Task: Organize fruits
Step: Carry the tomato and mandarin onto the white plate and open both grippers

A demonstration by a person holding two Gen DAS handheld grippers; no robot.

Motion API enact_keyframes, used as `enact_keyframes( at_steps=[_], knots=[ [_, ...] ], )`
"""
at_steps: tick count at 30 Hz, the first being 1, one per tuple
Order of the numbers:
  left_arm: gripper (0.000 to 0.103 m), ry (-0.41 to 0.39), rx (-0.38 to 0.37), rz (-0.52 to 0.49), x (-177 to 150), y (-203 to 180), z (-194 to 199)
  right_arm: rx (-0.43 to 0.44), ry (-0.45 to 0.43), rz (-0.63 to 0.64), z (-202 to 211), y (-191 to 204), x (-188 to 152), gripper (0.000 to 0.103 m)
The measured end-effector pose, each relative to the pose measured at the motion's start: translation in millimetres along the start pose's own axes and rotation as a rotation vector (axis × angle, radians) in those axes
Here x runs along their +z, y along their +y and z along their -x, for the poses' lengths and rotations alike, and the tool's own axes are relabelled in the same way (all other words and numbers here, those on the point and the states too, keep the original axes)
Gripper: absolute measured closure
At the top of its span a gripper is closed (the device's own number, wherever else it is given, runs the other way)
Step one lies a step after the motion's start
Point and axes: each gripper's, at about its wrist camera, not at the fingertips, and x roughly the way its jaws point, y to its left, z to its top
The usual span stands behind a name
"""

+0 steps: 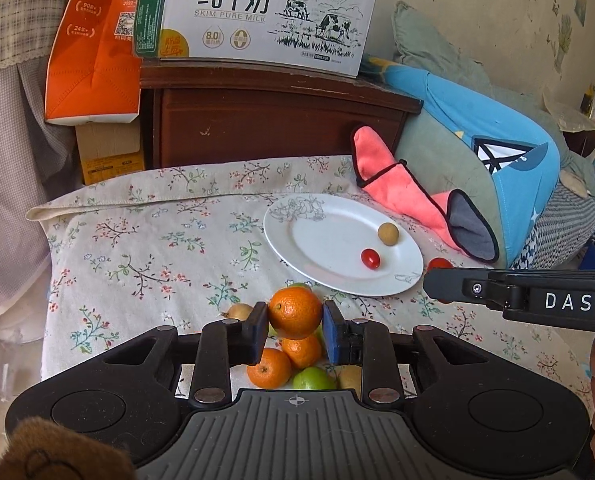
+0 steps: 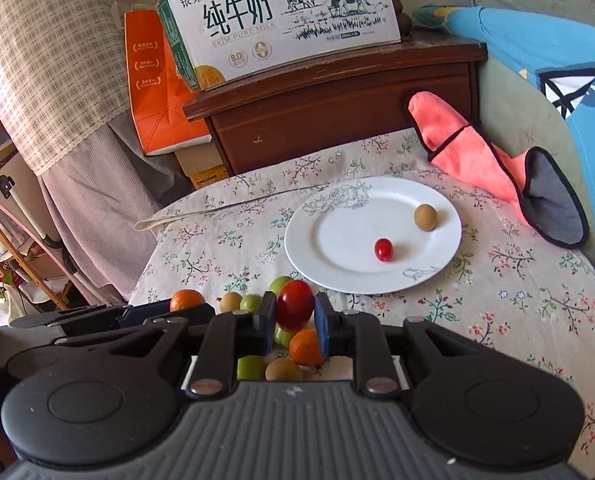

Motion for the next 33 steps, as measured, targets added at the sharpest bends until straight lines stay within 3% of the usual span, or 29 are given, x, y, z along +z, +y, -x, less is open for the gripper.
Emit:
enact_keyframes(
  at_steps=[6,20,33],
  knots=[
    [0.077,-0.002,-0.002,-0.017,18.9,-1.0,-17.1,-0.021,-0.02,0.03,-7.6,-13.8,20.7,0.083],
    [0.077,0.061,-0.063,-0.007,48.3,-0.9,-75.9,-0.013,0.04,-0.157,-54.4,-52.2,41.0,0.083],
    [0.077,0.094,-0.064,0.011,56.9,4.7,-116.2,-0.001,0.056,-0.197,-103.0,-60.1,52.8,0.083]
  ],
)
